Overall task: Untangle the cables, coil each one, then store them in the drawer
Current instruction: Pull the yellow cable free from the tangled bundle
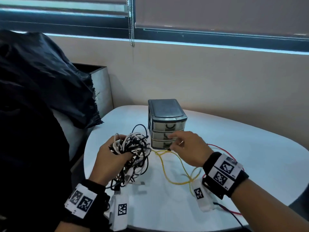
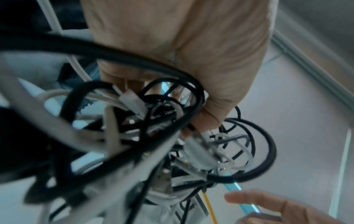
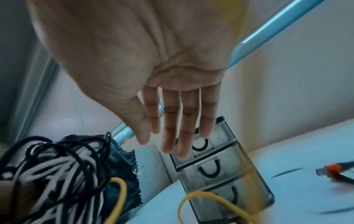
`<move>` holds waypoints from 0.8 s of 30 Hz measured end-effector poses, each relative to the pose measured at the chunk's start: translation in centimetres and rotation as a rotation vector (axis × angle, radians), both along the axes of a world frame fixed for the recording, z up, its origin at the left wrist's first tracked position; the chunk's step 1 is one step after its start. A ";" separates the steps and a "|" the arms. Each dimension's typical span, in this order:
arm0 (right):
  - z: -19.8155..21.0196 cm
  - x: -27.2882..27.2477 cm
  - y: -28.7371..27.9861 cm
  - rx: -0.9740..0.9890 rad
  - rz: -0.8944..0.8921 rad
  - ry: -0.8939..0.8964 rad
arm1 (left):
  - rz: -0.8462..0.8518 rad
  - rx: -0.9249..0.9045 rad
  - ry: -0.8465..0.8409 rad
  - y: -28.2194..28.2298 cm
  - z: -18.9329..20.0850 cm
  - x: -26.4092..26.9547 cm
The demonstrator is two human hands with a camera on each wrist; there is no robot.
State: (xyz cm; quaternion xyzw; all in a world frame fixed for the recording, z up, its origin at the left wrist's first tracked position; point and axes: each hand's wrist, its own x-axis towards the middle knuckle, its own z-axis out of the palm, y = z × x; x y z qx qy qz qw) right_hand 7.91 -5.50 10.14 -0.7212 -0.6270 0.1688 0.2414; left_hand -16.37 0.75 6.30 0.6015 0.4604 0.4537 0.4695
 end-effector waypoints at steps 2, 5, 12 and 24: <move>-0.3 -0.7 -0.4 -0.082 0.066 0.028 | 0.028 0.060 0.025 -0.3 -0.1 0.5; -0.7 -1.7 -1.1 -0.046 0.084 0.012 | 0.171 0.099 -0.054 -0.3 -0.7 1.0; -0.2 -3.2 -0.9 0.071 0.077 0.213 | 0.277 0.212 -0.189 -0.9 -0.4 1.9; 1.0 -2.6 -0.4 0.004 -0.076 0.784 | -0.205 -0.257 -0.356 0.1 -0.2 0.6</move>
